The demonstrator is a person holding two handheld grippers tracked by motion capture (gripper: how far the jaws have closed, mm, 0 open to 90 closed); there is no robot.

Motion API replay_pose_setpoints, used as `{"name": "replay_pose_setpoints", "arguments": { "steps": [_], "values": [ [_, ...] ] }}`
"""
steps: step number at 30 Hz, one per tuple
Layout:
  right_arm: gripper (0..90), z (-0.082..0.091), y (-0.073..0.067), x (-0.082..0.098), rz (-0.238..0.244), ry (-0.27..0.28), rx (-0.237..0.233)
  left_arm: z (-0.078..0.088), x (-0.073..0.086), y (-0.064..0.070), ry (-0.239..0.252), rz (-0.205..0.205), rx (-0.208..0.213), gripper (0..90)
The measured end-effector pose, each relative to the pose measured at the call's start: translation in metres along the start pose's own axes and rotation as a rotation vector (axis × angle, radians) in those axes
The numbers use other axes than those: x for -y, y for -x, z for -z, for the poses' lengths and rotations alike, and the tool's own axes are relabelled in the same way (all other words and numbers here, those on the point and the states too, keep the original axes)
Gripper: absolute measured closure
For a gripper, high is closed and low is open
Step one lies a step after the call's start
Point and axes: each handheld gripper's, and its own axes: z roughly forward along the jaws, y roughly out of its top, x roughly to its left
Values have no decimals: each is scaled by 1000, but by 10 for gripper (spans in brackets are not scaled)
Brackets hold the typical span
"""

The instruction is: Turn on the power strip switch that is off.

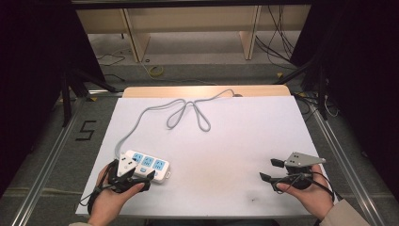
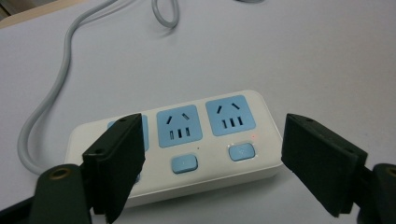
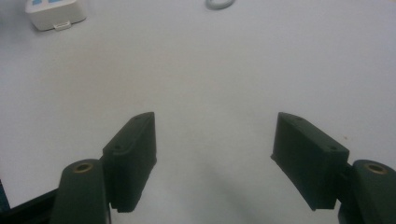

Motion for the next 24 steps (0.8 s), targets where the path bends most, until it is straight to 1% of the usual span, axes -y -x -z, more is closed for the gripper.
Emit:
{"name": "replay_pose_setpoints", "arguments": {
  "steps": [2, 4, 5, 7, 8, 9, 10, 12, 13, 14, 16, 17, 18, 19, 20, 22, 23, 24],
  "values": [
    [306, 1, 0, 0, -1, 2, 1, 0, 0, -1, 1, 12, -7, 229],
    [306, 1, 0, 0, 0, 2, 5, 1, 0, -2, -1, 13, -16, 251],
    [306, 1, -1, 0, -2, 3, 5, 1, 0, -4, -7, 23, -27, 266],
    [306, 1, -1, -1, 0, 1, 4, 1, 0, -5, -8, 30, -30, 308],
    [306, 1, -1, -1, 0, 1, 4, 1, 1, -6, -8, 35, -31, 308],
    [306, 2, -1, -1, 0, 3, 5, 2, 0, -8, -13, 44, -49, 388],
    [306, 2, -1, -1, 0, 5, 7, 3, 0, -10, -15, 52, -61, 441],
    [306, 2, -1, -1, 1, 6, 8, 5, -2, -14, -24, 52, -80, 576],
    [306, 2, -1, 0, -2, 4, 8, 5, -2, -14, -24, 52, -80, 643],
    [306, 2, -1, 0, 0, 4, 9, 5, -2, -16, -31, 55, -90, 713],
    [306, 2, -1, 0, -2, 6, 11, 5, -4, -22, -63, 67, -98, 805],
    [306, 2, 0, 0, -2, 5, 10, 5, -4, -22, -63, 67, -98, 848],
    [306, 2, 0, 0, -3, 3, 11, 5, -6, -24, -71, 75, -102, 881],
    [306, 1, 0, 0, -2, 0, 10, 4, -6, -26, -81, 79, -107, 896],
    [306, 1, 0, 0, -2, 0, 10, 4, -6, -26, -81, 79, -107, 897],
    [306, 2, 0, 0, -4, 4, 11, 3, -7, -27, -96, 80, -120, 898],
    [305, 2, 0, 0, -3, 5, 11, 2, -7, -29, -116, 80, -130, 897],
    [306, 2, -1, 0, -4, 5, 10, 1, -6, -30, -122, 79, -134, 897]
  ]
}}
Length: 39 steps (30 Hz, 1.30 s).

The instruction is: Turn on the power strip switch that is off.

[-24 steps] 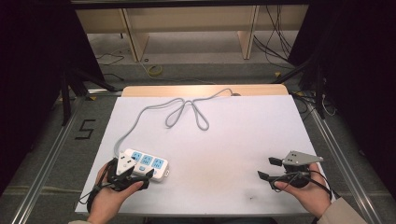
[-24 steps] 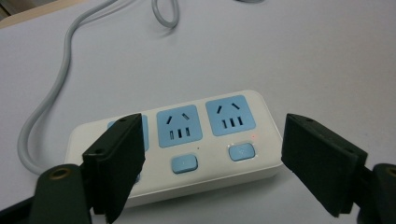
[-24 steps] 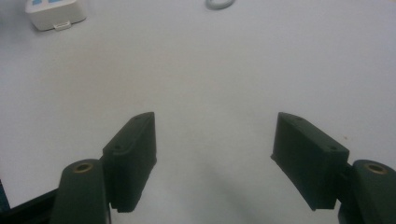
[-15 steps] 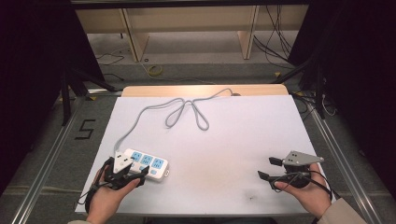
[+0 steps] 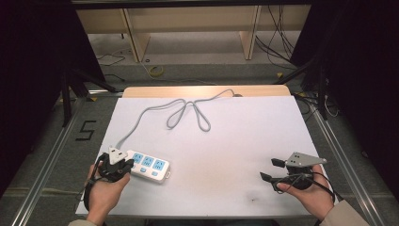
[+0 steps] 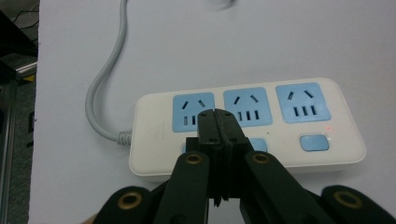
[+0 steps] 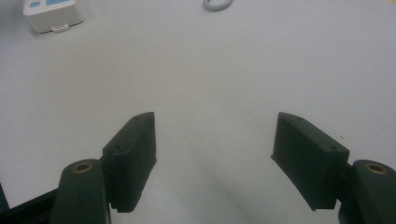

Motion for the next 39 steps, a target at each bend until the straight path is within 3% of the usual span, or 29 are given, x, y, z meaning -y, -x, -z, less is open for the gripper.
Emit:
{"name": "replay_pose_setpoints", "arguments": {
  "steps": [11, 13, 20, 29, 39],
  "values": [
    [306, 0, 0, 1, 3, -7, 0, -12, -3, -8, -57, 3, -6, 898],
    [306, 0, 1, 1, -1, -7, 2, -17, -5, -3, -68, -2, 30, 898],
    [306, 0, 0, 1, -2, -10, 2, -23, -11, 10, -105, -65, 57, 899],
    [306, 0, 0, 1, -3, -11, 4, -31, -12, 16, -163, -72, 92, 900],
    [306, 0, 0, 1, -1, -15, 3, -33, -15, 18, -173, -75, 98, 900]
  ]
}}
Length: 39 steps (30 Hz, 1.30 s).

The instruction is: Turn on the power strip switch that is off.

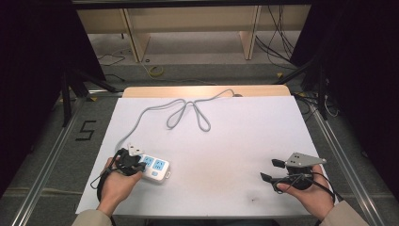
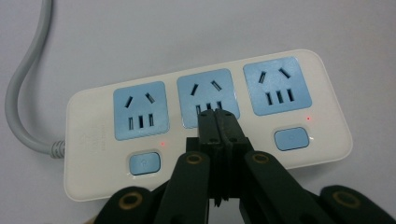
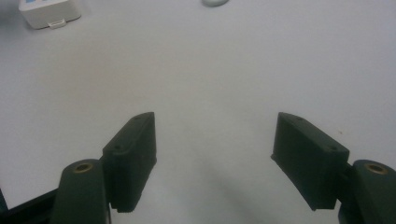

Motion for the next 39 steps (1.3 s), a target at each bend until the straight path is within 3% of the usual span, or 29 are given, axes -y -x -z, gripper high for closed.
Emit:
{"name": "replay_pose_setpoints", "arguments": {
  "steps": [19, 39],
  "values": [
    [306, 0, 1, 1, -1, -1, 0, 1, -1, 0, -29, 12, 6, 900],
    [306, -1, 0, 1, -3, -11, -2, 0, -2, 3, -34, -9, -1, 900]
  ]
}}
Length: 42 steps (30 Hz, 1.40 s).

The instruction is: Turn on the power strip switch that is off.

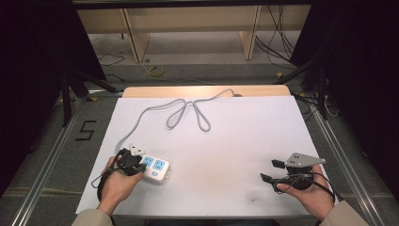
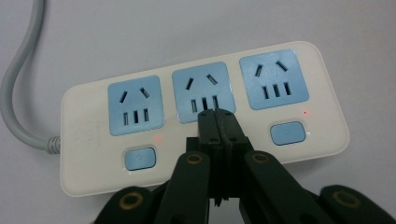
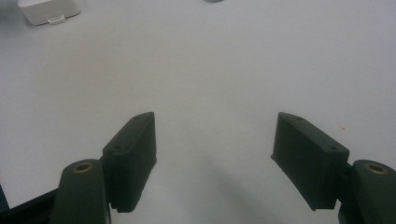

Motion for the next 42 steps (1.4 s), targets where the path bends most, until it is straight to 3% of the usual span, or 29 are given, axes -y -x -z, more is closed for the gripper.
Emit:
{"name": "replay_pose_setpoints", "arguments": {
  "steps": [42],
  "values": [
    [306, 1, -1, 0, 0, 5, -1, -1, 1, -1, 1, 4, 3, 900]
  ]
}}
